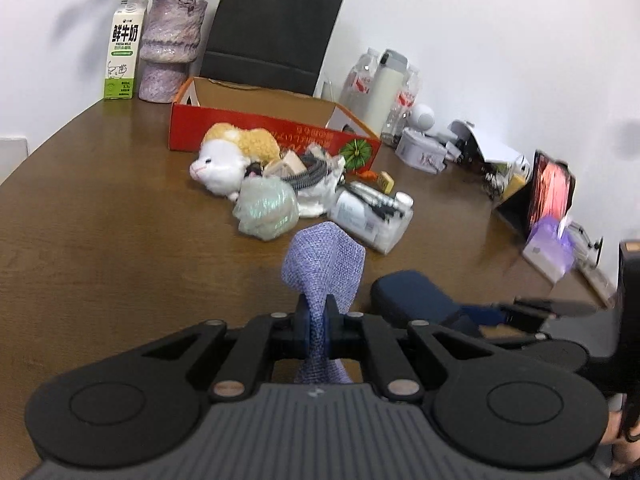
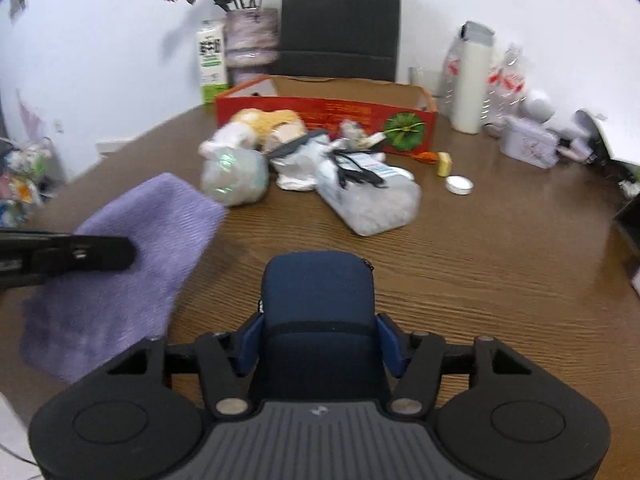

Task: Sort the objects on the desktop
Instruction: 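Carry the pouch with the right tool while the left tool carries the cloth bag to the box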

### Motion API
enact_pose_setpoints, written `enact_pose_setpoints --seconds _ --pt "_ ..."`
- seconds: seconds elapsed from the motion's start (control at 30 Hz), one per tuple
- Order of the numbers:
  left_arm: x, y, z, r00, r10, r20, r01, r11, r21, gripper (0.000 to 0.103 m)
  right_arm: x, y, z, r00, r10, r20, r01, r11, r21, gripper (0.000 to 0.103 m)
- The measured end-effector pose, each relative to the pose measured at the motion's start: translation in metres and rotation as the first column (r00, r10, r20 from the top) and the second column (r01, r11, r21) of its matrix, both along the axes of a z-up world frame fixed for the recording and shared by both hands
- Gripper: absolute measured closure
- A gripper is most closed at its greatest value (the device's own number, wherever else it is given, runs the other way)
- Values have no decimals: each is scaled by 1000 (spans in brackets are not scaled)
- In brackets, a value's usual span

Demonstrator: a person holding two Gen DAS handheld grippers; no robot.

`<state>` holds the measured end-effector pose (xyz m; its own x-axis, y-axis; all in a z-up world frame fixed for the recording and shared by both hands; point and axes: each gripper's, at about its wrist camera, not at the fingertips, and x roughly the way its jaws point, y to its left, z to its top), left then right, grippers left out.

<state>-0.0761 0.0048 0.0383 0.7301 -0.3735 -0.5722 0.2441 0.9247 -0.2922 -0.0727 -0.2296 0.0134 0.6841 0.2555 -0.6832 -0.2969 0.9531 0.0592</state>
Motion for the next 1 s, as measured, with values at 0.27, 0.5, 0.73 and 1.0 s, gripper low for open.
enact_pose_setpoints --seconds 0.27,0.5,0.73,1.0 --pt "89 27 77 992 -10 126 24 994 -108 97 51 -30 88 988 0 153 -26 986 168 46" --pt "286 7 113 996 -20 84 17 999 38 96 233 -38 132 987 -57 147 28 981 193 46" --pt "451 -3 53 996 -2 -88 22 975 223 94 417 0 69 987 -160 -20 160 987 22 46" --pt "470 18 16 992 113 -53 -90 945 314 31 483 14 13 967 -230 -106 229 973 -26 40"
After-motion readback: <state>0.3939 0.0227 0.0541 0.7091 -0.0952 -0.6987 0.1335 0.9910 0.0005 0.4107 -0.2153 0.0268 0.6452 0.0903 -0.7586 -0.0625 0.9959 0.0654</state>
